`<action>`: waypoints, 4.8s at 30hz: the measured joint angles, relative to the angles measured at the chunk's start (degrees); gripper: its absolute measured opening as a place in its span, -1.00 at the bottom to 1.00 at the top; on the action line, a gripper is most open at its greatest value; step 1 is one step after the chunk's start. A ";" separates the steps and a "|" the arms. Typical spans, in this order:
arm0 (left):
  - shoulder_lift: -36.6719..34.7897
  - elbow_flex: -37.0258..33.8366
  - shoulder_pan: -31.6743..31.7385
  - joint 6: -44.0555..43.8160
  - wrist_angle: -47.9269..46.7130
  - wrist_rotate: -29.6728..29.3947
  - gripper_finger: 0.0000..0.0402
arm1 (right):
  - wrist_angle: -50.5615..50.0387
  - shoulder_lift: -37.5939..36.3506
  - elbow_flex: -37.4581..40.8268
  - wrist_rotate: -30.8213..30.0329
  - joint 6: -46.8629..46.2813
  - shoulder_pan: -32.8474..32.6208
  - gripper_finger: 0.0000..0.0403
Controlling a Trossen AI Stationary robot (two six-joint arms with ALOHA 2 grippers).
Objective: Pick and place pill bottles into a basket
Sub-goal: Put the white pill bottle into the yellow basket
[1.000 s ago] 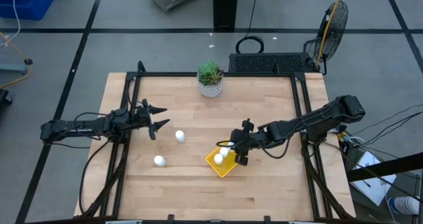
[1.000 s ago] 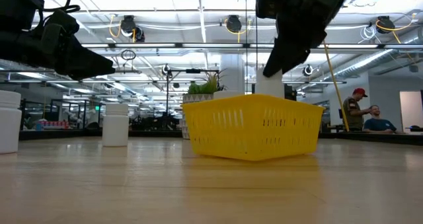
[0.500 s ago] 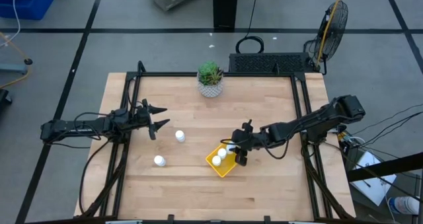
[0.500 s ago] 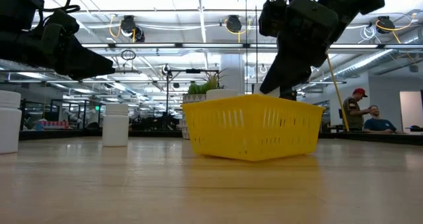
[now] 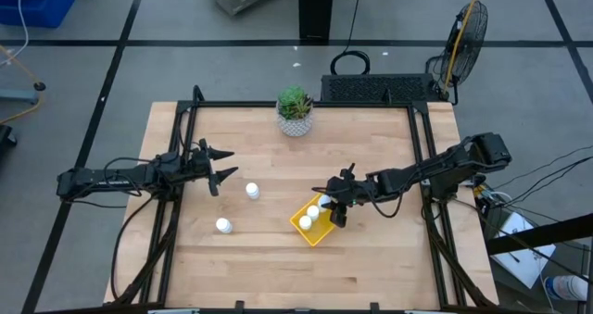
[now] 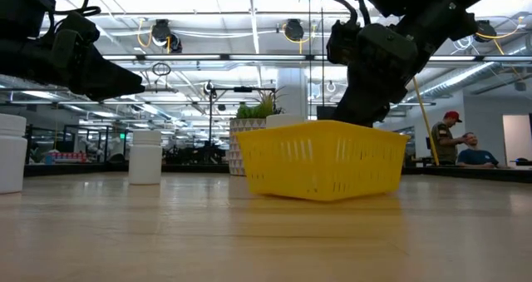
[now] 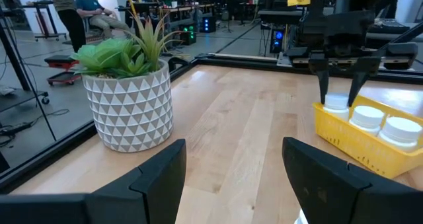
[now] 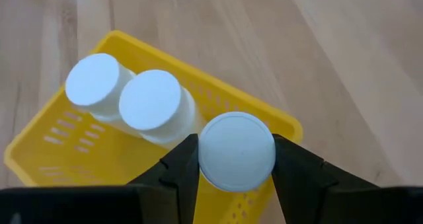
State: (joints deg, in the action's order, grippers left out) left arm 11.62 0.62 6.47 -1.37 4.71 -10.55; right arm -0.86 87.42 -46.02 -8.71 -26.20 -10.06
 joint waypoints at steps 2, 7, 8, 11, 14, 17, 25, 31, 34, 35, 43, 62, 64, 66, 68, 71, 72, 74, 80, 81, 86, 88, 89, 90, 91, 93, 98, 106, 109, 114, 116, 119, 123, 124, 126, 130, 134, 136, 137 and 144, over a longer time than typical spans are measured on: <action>0.00 0.00 -0.01 0.00 -0.01 0.00 0.26 | 0.19 0.00 0.00 0.00 0.77 0.30 -0.29; 0.00 0.00 -0.01 0.02 0.00 0.00 0.26 | 2.32 0.00 0.00 0.00 1.40 0.29 -0.29; 0.00 0.00 -0.01 0.02 0.00 0.02 0.26 | 2.80 0.00 0.00 0.02 1.40 0.24 -0.29; 0.00 0.00 -0.01 0.02 0.00 0.02 0.26 | 3.30 0.00 0.00 -0.01 0.76 0.24 -0.02; 0.00 0.00 0.01 0.02 0.00 0.02 0.26 | 3.28 0.00 0.00 -0.07 -1.06 0.24 0.40; 0.00 0.00 -0.01 0.04 0.00 0.02 0.26 | 3.28 0.00 0.00 -0.36 -1.61 0.24 0.66; 0.00 0.00 -0.01 -0.35 0.00 0.06 0.26 | 7.51 0.00 -0.02 -0.36 -0.58 0.98 0.72; 0.02 -0.04 0.01 -1.57 1.74 0.38 0.26 | 11.30 -5.31 -0.08 -0.28 4.37 3.48 0.68; 0.00 -0.04 0.01 -1.81 4.72 2.42 0.26 | 16.66 -9.40 -0.09 -1.00 9.02 4.65 0.68; 0.00 -0.04 0.01 -2.31 6.07 3.55 0.26 | 18.23 -10.99 -0.09 -1.79 11.04 4.84 0.68; 3.44 3.82 -0.72 -7.07 2.94 9.25 0.26 | 22.67 -21.38 -0.11 -11.15 27.08 6.01 0.68; 53.43 42.65 -6.62 0.98 -38.72 4.41 0.26 | 19.24 -25.81 -0.09 -30.51 39.48 7.12 0.68; 55.39 44.77 -6.62 0.95 -39.97 4.49 0.26 | 18.10 -25.79 -0.09 -30.51 38.71 7.12 0.68; 56.89 45.93 -6.62 1.07 -41.42 4.99 0.26 | 17.23 -25.79 -0.09 -30.49 38.16 7.12 0.68; 58.22 46.77 -6.62 1.00 -42.96 5.80 0.26 | 16.40 -25.79 -0.09 -30.49 37.49 7.12 0.68; 59.52 47.80 -6.62 0.26 -44.28 8.77 0.26 | 15.53 -25.79 -0.09 -30.49 37.40 7.12 0.68; 59.87 47.80 -6.62 0.02 -44.94 10.02 0.26 | 15.53 -25.79 -0.09 -30.49 37.39 7.12 0.68; 60.85 47.74 -6.62 -0.57 -45.40 11.99 0.26 | 15.56 -25.79 -0.09 -30.49 37.40 7.12 0.68; 62.68 47.74 -6.59 -1.36 -44.84 13.07 0.26 | 15.85 -25.79 -0.09 -30.49 37.40 7.12 0.68; 63.14 47.74 -6.51 -1.38 -45.07 13.09 0.26 | 15.87 -25.79 -0.09 -30.49 37.40 7.12 0.68; 65.79 47.74 -6.51 -1.36 -44.48 12.67 0.26 | 15.94 -25.79 -0.09 -30.31 37.12 7.12 0.68; 66.66 47.74 -6.49 -0.90 -43.81 12.01 0.26 | 15.91 -25.79 -0.09 -30.25 36.96 7.12 0.68; 67.06 47.74 -6.48 -0.69 -43.83 11.96 0.26 | 15.93 -25.79 -0.09 -30.25 36.93 7.12 0.68; 67.59 47.74 -6.48 -0.63 -43.57 11.96 0.26 | 15.93 -25.79 -0.09 -30.25 36.74 7.12 0.68; 68.14 47.74 -6.48 -0.60 -42.75 12.00 0.26 | 15.81 -25.79 -0.09 -30.25 36.68 7.12 0.68; 68.80 47.71 -6.48 -0.48 -42.19 11.98 0.26 | 15.65 -25.79 -0.09 -30.25 36.36 7.12 0.68; 70.04 47.69 -6.48 0.66 -40.79 12.03 0.26 | 15.58 -25.79 -0.07 -30.23 36.26 7.12 0.68; 71.88 47.72 -6.46 0.67 -39.08 12.03 0.26 | 15.23 -25.79 -0.04 -30.21 35.87 7.12 0.68; 71.52 47.69 -6.46 0.20 -39.31 12.07 0.26 | 15.28 -25.79 -0.04 -30.23 35.86 7.12 0.68; 71.65 47.69 -6.48 -0.08 -39.03 12.04 0.26 | 15.58 -25.79 -0.04 -30.23 35.87 7.12 0.68; 71.67 47.69 -6.47 -0.09 -38.99 11.94 0.26 | 15.58 -25.79 -0.04 -30.23 35.87 7.12 0.68; 71.67 47.69 -6.46 -0.20 -38.88 10.22 0.26 | 15.58 -25.79 -0.04 -30.23 35.87 7.12 0.68; 71.67 47.69 -6.46 -0.52 -39.19 9.05 0.12 | 15.58 -25.79 -0.04 -30.23 35.87 7.12 0.68; 71.67 47.69 -6.49 -0.46 -39.19 9.05 0.03 | 15.58 -25.79 -0.04 -30.23 35.87 7.12 0.68; 71.65 47.70 -6.51 -0.38 -39.04 9.07 -0.18 | 15.59 -25.79 -0.04 -30.23 35.87 7.12 0.68; 71.63 47.71 -6.51 0.89 -39.01 10.04 -0.21 | 15.58 -25.79 -0.04 -30.23 35.87 7.12 0.68; 71.63 47.71 -6.95 0.07 -37.70 10.08 -0.21 | 15.58 -25.79 -0.04 -31.04 36.25 7.19 0.68; 71.63 47.71 -7.96 0.46 -35.15 8.08 -0.21 | 15.54 -25.79 -0.04 -32.13 36.59 7.51 0.68; 71.54 47.71 -8.51 1.24 -33.35 7.61 -0.21 | 15.52 -25.79 -0.04 -32.19 36.61 7.78 0.68; 68.33 51.80 -12.65 7.27 -25.10 9.64 -0.21 | 15.51 -25.79 -0.04 -31.85 35.89 8.74 0.68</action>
State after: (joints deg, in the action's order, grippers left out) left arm 79.94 52.42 -6.18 5.90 -20.39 -0.90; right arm 14.64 61.63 -46.06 -40.56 9.69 -1.32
